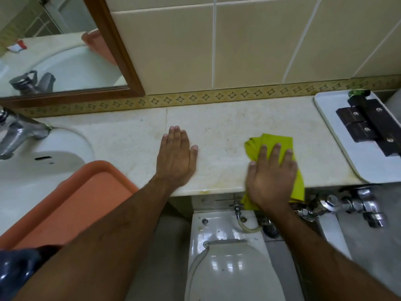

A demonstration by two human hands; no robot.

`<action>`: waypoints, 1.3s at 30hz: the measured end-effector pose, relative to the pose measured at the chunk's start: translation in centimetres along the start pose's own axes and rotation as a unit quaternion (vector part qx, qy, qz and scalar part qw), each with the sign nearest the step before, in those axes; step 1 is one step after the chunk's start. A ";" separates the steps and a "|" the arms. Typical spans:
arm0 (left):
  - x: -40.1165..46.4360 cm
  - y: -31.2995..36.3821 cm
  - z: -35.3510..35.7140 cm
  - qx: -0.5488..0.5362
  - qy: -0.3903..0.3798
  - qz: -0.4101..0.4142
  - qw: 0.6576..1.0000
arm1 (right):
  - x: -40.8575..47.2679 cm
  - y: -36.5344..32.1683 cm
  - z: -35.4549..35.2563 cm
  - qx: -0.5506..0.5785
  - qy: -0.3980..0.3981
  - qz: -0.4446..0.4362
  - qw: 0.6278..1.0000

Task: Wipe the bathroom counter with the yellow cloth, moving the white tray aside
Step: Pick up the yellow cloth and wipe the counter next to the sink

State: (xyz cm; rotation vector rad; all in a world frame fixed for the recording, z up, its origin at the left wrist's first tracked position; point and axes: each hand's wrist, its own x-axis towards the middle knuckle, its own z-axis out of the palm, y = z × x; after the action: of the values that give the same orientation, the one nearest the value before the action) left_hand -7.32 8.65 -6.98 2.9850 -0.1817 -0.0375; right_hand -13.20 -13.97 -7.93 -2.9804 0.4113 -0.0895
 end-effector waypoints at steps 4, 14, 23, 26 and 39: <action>-2.0 -3.5 -2.2 0.004 0.020 -0.063 0.998 | -3.2 -9.0 1.4 0.047 -0.041 -0.057 0.996; -4.3 -6.0 -3.0 -0.027 0.071 -0.165 0.983 | -2.3 -4.9 1.5 -0.031 -0.080 -0.498 0.863; -4.7 -6.1 -2.8 -0.092 0.100 -0.154 0.979 | 7.2 10.7 -2.3 -0.012 -0.092 -0.216 0.972; -4.7 -6.3 -2.5 -0.114 0.107 -0.153 0.976 | 7.9 13.0 -2.7 0.008 -0.053 -0.116 0.992; -3.7 -5.2 -2.0 -0.200 0.140 -0.136 0.960 | 1.8 -3.3 0.5 0.000 -0.048 -0.050 0.998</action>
State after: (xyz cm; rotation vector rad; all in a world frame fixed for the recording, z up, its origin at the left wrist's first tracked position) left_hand -10.28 14.47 -5.70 2.5515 0.2423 0.2804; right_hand -10.54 -11.26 -7.87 -2.9891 0.2516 0.0426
